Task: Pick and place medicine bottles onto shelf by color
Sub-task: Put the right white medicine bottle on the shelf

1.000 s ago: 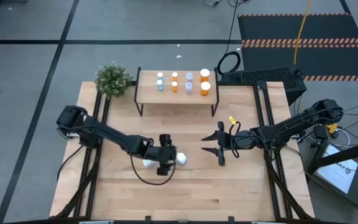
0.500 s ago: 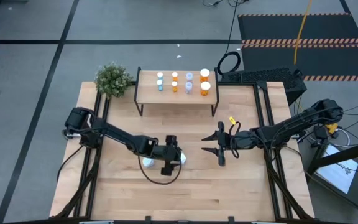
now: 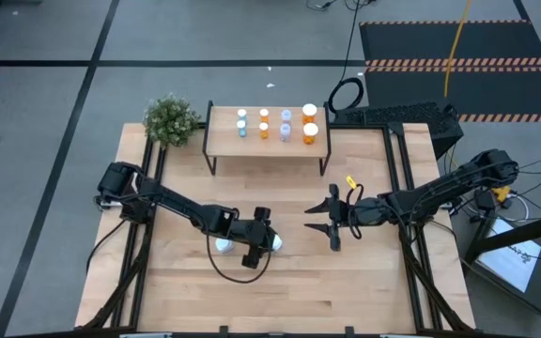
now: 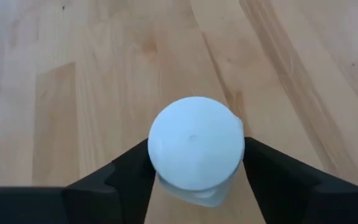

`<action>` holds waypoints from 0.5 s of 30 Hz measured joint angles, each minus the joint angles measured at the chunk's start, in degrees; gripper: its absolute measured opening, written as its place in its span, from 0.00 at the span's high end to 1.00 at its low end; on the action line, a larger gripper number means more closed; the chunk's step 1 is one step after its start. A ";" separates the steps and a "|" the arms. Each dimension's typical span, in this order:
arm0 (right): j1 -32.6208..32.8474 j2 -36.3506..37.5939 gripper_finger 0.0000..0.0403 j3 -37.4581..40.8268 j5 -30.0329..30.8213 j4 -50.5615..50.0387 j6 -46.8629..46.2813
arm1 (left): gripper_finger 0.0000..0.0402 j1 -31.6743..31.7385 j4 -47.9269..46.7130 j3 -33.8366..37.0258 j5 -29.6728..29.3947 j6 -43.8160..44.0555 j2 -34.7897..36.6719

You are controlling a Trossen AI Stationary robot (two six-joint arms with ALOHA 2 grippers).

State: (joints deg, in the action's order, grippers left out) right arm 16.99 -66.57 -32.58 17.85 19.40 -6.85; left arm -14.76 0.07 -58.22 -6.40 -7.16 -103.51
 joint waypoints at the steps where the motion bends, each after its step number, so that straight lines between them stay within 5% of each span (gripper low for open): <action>1: 0.00 0.00 0.58 0.00 0.00 -0.01 0.00 | 0.43 0.05 -0.16 0.00 0.01 -0.04 0.00; 15: 0.00 0.00 0.58 0.00 0.00 -0.03 0.02 | 0.50 0.98 -0.21 -0.02 -0.08 4.91 0.07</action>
State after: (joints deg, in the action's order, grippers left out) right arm 16.99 -66.57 -32.58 17.85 19.37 -6.83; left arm -13.78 -0.14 -58.24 -6.48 -2.25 -103.44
